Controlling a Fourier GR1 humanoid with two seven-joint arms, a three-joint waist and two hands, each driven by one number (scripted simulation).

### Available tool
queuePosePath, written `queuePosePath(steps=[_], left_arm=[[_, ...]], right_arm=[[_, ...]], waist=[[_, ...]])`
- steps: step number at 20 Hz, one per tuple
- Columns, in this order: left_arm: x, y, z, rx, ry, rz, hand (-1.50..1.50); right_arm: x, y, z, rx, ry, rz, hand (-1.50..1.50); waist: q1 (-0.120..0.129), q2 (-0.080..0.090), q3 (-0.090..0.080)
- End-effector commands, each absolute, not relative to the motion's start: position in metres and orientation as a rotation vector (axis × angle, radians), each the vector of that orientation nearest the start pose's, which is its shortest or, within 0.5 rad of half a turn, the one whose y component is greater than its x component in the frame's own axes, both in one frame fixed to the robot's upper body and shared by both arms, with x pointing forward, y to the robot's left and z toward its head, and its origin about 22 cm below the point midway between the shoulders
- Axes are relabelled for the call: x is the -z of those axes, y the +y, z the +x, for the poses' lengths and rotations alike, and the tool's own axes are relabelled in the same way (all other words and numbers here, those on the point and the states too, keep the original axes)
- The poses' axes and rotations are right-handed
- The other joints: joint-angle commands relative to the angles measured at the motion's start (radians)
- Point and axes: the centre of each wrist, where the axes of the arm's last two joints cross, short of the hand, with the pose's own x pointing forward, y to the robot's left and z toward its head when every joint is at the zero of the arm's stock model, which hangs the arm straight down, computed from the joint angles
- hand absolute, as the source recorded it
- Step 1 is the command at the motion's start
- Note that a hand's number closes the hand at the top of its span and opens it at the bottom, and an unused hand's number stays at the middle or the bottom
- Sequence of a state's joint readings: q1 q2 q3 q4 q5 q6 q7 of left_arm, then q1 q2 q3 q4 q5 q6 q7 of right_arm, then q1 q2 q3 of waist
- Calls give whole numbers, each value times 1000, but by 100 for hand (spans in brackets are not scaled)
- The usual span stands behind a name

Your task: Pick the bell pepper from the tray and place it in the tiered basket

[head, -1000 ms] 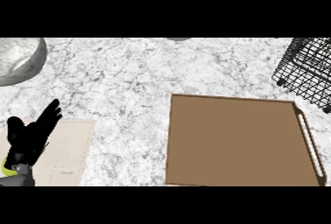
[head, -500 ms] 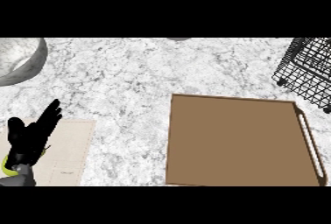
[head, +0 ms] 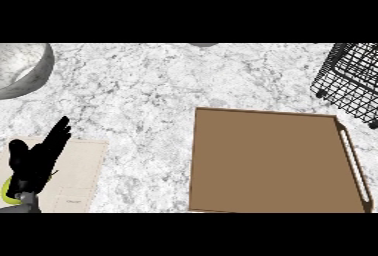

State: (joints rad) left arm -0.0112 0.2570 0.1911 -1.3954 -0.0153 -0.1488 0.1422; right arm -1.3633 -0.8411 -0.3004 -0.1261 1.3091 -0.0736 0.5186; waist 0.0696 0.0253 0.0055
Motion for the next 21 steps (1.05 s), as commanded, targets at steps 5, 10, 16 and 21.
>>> queuePosePath(steps=[5, 10, 16, 21], left_arm=[[25, 349, 223, 107, -1202, 236, 0], [16, 360, 225, 70, -1204, 287, 0], [10, 364, 220, 35, -1179, 306, 0], [18, 359, 207, 20, -1156, 307, 0]], right_arm=[[-348, -429, 412, 73, -844, -1589, -150], [-367, -463, 385, 314, -878, -1443, -150], [-335, -483, 376, 492, -1119, -1300, -150], [-347, -509, 346, 483, -1252, -1189, -150]], waist=[[-25, -11, -5], [-55, -22, -5], [-108, -43, -4], [-137, -57, -6]])
